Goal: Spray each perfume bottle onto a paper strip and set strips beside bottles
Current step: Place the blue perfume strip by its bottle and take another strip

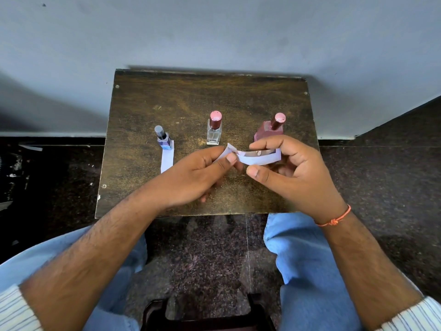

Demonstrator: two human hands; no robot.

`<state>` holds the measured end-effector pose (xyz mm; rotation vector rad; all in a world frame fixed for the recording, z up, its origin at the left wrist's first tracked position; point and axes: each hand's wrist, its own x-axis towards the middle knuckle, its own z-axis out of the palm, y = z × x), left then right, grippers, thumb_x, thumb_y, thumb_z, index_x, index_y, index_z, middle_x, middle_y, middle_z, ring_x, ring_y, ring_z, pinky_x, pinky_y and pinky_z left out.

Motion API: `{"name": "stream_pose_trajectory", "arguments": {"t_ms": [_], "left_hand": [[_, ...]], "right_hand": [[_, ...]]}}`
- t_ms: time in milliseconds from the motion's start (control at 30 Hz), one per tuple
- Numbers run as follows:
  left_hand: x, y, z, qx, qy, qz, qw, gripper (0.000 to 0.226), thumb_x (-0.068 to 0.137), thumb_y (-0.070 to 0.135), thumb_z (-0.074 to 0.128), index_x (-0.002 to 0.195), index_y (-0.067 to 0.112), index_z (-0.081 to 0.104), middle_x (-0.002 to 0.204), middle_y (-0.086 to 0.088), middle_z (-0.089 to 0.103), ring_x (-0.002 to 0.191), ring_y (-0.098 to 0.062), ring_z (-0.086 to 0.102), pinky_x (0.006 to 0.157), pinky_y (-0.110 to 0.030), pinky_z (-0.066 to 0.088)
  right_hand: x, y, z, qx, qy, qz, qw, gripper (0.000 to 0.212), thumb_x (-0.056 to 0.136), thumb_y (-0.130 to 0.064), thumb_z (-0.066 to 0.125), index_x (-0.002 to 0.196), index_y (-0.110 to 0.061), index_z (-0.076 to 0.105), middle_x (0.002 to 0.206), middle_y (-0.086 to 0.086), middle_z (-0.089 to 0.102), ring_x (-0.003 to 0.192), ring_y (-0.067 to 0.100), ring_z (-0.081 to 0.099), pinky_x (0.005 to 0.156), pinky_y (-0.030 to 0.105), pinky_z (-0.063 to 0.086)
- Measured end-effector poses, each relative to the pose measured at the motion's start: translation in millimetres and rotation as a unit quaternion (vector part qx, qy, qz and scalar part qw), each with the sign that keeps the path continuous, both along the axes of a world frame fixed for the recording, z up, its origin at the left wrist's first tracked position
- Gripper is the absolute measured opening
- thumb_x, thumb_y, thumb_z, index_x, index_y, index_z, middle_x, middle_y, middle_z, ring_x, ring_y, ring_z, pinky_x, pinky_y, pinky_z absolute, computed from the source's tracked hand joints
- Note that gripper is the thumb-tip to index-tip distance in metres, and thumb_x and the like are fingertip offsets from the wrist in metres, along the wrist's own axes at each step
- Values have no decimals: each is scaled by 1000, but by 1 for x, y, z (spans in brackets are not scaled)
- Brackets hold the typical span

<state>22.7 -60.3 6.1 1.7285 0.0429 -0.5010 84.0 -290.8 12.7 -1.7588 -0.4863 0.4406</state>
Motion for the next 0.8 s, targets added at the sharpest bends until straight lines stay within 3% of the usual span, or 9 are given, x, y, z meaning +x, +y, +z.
{"name": "stream_pose_trajectory", "arguments": {"t_ms": [67, 133, 200, 467, 700, 800], "left_hand": [[0, 1, 0, 9, -4, -3, 1000, 33, 113, 44, 41, 111, 30, 71, 64, 14, 42, 57, -21, 43, 53, -34, 49], [0, 1, 1, 17, -9, -10, 1000, 33, 112, 44, 40, 113, 32, 71, 64, 7, 40, 57, -22, 42, 52, -34, 49], [0, 2, 3, 30, -13, -19, 999, 34, 112, 46, 39, 114, 36, 72, 69, -6, 37, 57, -22, 41, 51, -33, 49], [-1, 3, 5, 41, 10, -57, 998, 37, 111, 50, 38, 118, 40, 73, 67, -26, 36, 53, -26, 37, 52, -37, 39], [-1, 7, 2, 41, 21, -25, 999, 36, 113, 46, 39, 114, 33, 73, 69, -4, 41, 60, -18, 45, 57, -34, 53], [-1, 2, 2, 6, 44, -19, 999, 34, 116, 37, 38, 117, 14, 63, 74, -3, 66, 66, -18, 56, 67, -34, 54]], "right_hand": [[1, 0, 1, 7, -7, -3, 1000, 19, 90, -18, 86, 105, -27, 78, 96, -10, 81, 84, 7, 73, 77, 28, 61], [3, -1, 1, 10, -12, -14, 1000, 15, 92, -14, 83, 101, -25, 78, 88, -13, 80, 74, 1, 68, 70, 19, 56], [5, -4, 0, 10, -14, -39, 999, 14, 91, -11, 84, 100, -22, 80, 85, -9, 79, 69, 1, 65, 67, 19, 55], [14, -14, 0, 3, -14, -92, 996, 12, 91, -7, 84, 99, -16, 83, 80, -8, 80, 61, 13, 65, 63, 25, 57], [28, -35, 8, 90, 26, -214, 972, 10, 91, -10, 81, 99, -15, 82, 77, -3, 77, 62, 14, 63, 58, 28, 58], [31, -38, 5, 83, 16, -240, 967, 10, 96, -10, 80, 100, -20, 82, 78, 1, 75, 60, 19, 59, 54, 30, 52]]}}
